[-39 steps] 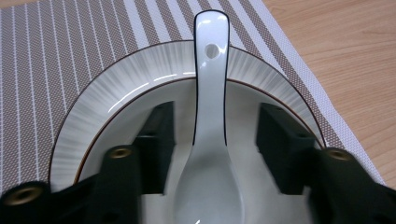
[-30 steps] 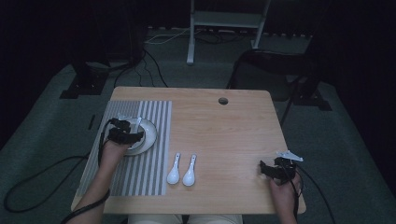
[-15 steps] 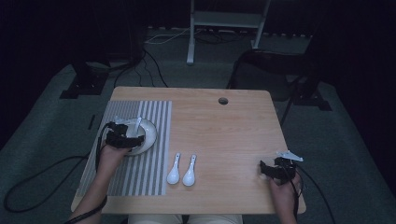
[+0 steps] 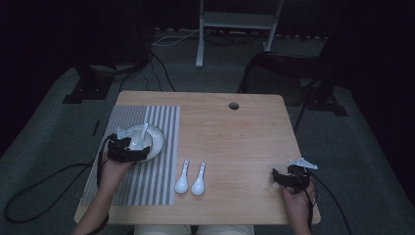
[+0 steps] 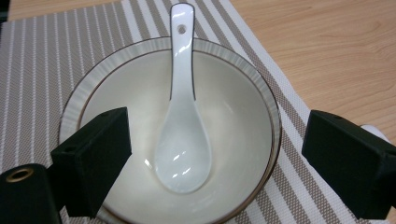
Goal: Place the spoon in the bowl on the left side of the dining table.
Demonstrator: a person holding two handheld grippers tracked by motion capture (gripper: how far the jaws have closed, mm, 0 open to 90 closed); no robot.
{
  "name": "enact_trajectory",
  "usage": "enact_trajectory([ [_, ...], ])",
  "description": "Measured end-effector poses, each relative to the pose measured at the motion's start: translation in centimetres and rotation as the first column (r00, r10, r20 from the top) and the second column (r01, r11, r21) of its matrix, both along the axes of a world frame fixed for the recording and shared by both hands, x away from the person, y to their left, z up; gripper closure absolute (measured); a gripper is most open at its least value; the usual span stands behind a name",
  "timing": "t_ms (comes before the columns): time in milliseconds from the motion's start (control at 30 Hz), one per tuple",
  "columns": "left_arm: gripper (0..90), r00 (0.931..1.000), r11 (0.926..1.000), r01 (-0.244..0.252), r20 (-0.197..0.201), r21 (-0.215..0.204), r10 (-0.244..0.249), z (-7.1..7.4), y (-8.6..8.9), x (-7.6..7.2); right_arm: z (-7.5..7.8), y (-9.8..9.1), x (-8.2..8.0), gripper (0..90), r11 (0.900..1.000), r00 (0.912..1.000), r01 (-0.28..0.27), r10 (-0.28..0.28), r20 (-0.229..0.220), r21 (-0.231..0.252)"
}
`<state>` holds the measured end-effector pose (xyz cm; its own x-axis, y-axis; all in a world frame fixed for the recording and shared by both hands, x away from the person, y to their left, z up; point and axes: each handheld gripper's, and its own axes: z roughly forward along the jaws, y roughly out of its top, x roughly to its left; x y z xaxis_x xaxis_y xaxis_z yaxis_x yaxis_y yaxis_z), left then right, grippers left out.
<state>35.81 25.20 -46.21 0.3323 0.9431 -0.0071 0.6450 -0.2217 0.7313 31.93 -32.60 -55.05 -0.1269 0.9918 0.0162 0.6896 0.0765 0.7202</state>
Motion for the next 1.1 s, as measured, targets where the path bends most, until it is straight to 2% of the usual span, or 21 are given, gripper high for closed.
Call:
enact_trajectory([
  [167, 8.3, 1.0, 0.9997, 0.002, 0.007, 0.022, -0.002, -0.4, 0.4, -1.0, 0.0, 0.0, 0.0, 12.0, 1.0, 1.0, 0.0, 0.0, 0.0, 0.0],
  [300, 8.3, 0.9999, 0.9999, 0.001, 0.015, 0.014, -0.002, -0.7, 0.8, -1.7, 0.0, 0.0, 0.0, 12.0, 1.0, 1.0, 0.0, 0.0, 0.0, 0.0],
  [400, 8.4, 0.9998, 0.9997, 0.01, 0.019, 0.024, -0.011, -1.0, 1.0, -2.2, 0.0, 0.0, 0.0, 12.0, 1.0, 1.0, 0.0, 0.0, 0.0, 0.0],
  [833, 8.4, 0.9991, 0.9992, 0.039, 0.015, -0.008, -0.039, -2.2, 1.4, -4.5, 0.0, 0.0, 0.0, 12.0, 1.0, 1.0, 0.0, 0.0, 0.0, 0.0],
  [1000, 8.4, 0.9988, 0.9989, 0.046, 0.017, 0.001, -0.046, -2.6, 1.6, -5.4, 0.0, 0.0, 0.0, 12.0, 1.0, 1.0, 0.001, -0.001, 0.0, 0.002],
  [1100, 8.4, 0.9987, 0.9988, 0.048, 0.019, -0.01, -0.047, -2.7, 1.8, -5.8, 0.0, 0.0, 0.0, 12.0, 1.0, 1.0, 0.001, -0.001, 0.0, 0.002],
])
